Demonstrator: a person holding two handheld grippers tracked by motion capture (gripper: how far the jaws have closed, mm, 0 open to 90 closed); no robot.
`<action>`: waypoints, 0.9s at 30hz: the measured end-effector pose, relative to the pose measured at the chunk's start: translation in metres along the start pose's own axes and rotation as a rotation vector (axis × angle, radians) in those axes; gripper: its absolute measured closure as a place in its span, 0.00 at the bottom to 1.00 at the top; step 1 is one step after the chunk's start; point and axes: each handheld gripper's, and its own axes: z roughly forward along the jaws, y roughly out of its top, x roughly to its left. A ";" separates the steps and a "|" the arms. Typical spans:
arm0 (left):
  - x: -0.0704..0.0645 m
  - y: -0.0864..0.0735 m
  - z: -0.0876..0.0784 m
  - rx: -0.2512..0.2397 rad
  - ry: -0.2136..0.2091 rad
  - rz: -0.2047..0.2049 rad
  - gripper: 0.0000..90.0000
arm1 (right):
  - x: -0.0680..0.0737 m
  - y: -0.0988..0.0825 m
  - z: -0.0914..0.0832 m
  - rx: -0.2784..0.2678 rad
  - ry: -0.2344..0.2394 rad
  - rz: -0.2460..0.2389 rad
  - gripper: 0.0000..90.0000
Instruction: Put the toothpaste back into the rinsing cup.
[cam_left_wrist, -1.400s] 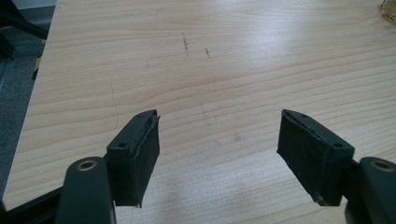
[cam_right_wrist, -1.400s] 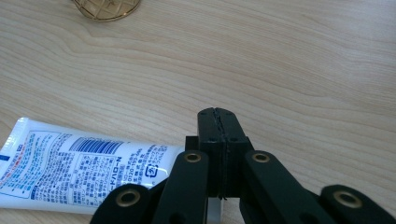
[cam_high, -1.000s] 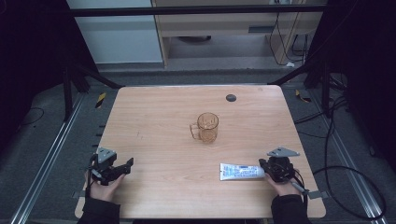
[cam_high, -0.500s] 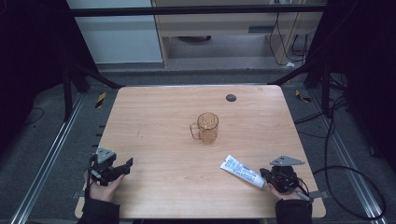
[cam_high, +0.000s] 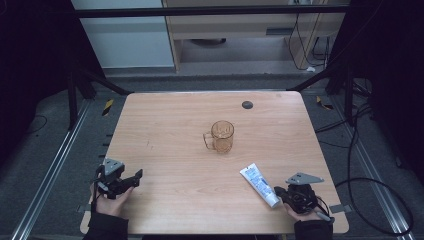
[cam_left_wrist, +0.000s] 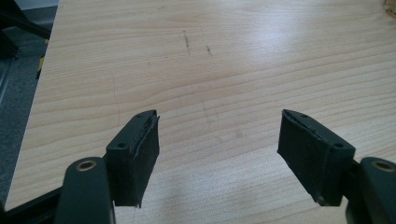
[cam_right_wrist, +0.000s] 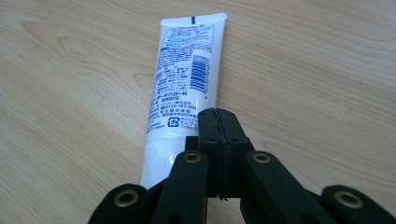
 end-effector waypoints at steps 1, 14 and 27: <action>0.000 0.000 0.000 0.000 0.000 0.000 0.31 | 0.001 0.000 0.000 0.006 -0.001 0.003 1.00; 0.000 0.001 0.002 0.004 -0.001 0.002 0.31 | -0.007 0.008 -0.009 -0.049 -0.058 0.024 0.86; -0.001 0.000 0.005 0.016 -0.009 0.014 0.31 | -0.001 0.042 -0.015 -0.062 -0.106 -0.012 0.60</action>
